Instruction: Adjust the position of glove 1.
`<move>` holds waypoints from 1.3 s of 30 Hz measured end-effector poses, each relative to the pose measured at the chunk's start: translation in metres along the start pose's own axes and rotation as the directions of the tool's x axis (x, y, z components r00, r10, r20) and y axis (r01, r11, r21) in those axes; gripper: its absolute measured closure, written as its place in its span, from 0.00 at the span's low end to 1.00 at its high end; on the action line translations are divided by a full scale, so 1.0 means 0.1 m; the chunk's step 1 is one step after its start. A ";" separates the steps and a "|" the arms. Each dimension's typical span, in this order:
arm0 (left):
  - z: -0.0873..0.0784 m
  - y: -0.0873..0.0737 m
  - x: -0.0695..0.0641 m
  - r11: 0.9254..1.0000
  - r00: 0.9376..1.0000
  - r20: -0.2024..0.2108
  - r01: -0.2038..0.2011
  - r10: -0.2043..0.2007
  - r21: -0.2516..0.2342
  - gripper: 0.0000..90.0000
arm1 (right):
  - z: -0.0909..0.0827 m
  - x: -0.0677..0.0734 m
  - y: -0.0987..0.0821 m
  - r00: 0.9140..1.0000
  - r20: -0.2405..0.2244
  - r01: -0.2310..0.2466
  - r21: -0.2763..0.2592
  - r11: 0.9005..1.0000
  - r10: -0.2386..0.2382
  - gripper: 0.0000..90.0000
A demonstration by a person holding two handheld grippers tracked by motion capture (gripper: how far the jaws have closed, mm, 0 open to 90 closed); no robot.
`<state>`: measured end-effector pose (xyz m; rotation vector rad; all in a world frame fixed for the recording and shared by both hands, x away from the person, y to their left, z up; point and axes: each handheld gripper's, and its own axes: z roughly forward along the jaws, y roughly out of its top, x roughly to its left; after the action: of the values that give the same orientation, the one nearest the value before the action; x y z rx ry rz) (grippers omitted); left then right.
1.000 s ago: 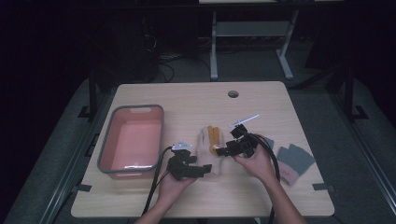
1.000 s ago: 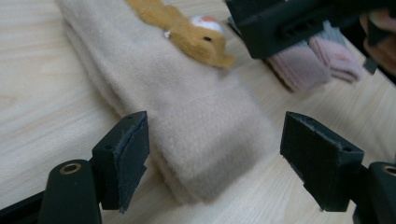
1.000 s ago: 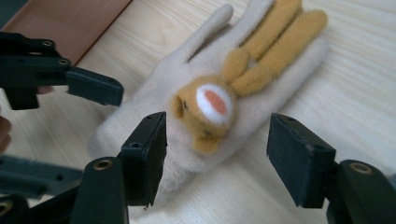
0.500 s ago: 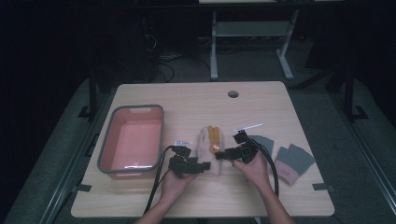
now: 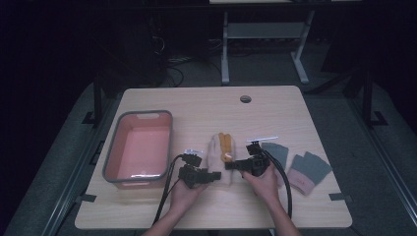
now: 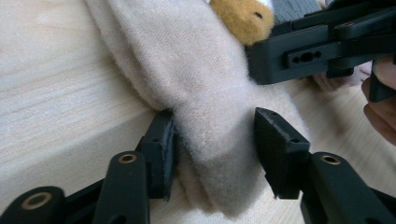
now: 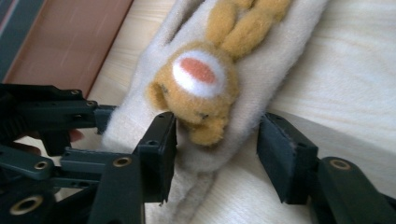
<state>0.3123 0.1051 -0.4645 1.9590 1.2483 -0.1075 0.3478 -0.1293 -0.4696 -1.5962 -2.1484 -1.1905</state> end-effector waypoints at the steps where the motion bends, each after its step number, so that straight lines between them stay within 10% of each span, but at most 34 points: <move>1: 0.00 0.00 0.00 1.000 1.000 0.003 0.000 0.000 0.002 0.59 | 0.01 0.00 -0.01 1.000 -0.008 -0.001 -0.003 1.000 0.001 0.54; 21: 0.02 0.05 0.08 0.998 0.996 0.063 0.058 -0.059 0.013 0.72 | 0.16 0.01 0.00 0.989 -0.071 -0.127 0.002 0.992 0.126 0.89; 39: -0.05 0.07 0.07 0.998 0.993 0.104 0.063 -0.062 -0.004 0.75 | 0.04 0.05 0.02 0.991 -0.098 -0.096 -0.012 0.995 0.095 0.92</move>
<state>0.3197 0.1123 -0.4608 1.8839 1.2398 -0.2336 0.3484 -0.1230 -0.4680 -1.5943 -1.9848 -1.2332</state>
